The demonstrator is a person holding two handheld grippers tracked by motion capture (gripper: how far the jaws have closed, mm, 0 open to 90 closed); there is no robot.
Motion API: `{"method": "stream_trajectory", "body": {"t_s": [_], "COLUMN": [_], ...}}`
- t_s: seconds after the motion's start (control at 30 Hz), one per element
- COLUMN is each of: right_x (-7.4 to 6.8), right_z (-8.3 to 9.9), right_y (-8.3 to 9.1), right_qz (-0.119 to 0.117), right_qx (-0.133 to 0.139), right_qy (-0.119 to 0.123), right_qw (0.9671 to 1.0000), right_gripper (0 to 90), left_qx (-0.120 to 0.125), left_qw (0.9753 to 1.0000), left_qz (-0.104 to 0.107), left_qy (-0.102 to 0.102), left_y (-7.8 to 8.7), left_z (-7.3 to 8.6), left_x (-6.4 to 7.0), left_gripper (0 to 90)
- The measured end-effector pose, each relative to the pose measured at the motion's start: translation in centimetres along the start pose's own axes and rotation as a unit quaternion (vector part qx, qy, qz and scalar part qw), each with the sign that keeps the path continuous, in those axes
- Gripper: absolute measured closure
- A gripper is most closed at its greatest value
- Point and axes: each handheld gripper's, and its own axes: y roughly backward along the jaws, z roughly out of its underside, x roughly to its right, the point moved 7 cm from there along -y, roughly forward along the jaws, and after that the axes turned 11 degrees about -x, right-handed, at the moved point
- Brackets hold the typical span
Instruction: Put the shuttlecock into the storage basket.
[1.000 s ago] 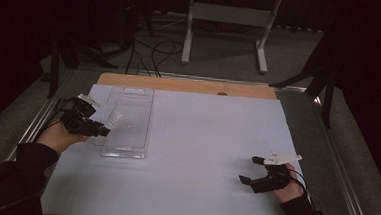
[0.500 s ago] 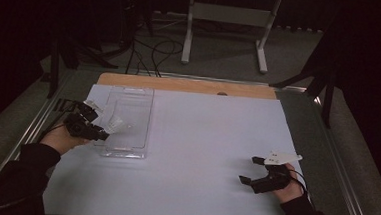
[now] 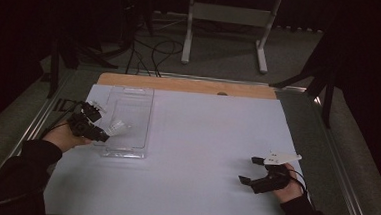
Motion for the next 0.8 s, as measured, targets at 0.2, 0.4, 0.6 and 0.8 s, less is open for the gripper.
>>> {"method": "stream_trajectory", "body": {"t_s": [0.2, 0.4, 0.6, 0.8], "right_x": [0.0, 0.0, 0.0, 0.0], "right_z": [0.0, -0.1, -0.1, -0.1], "right_y": [0.1, 0.1, 0.1, 0.1], "right_qz": [0.000, 0.000, -0.001, -0.002], "right_qx": [0.001, 0.003, 0.003, 0.003], "right_qy": [0.001, 0.000, 0.000, 0.000], "right_qw": [1.0000, 1.0000, 1.0000, 1.0000], "right_gripper": [9.0, 9.0, 9.0, 9.0], "left_qx": [0.003, 0.010, 0.017, 0.025], "left_qw": [0.9997, 0.9996, 0.9995, 0.9995], "left_qz": [-0.021, -0.016, 0.014, 0.012], "left_qy": [0.015, 0.019, 0.022, 0.014], "left_y": [0.8, 1.4, 1.9, 2.2], "left_z": [-0.3, -0.5, -0.7, -0.8], "left_x": [0.0, 0.2, 0.6, 0.6], "left_gripper": [42.3, 29.5, 8.8, 0.0]}}
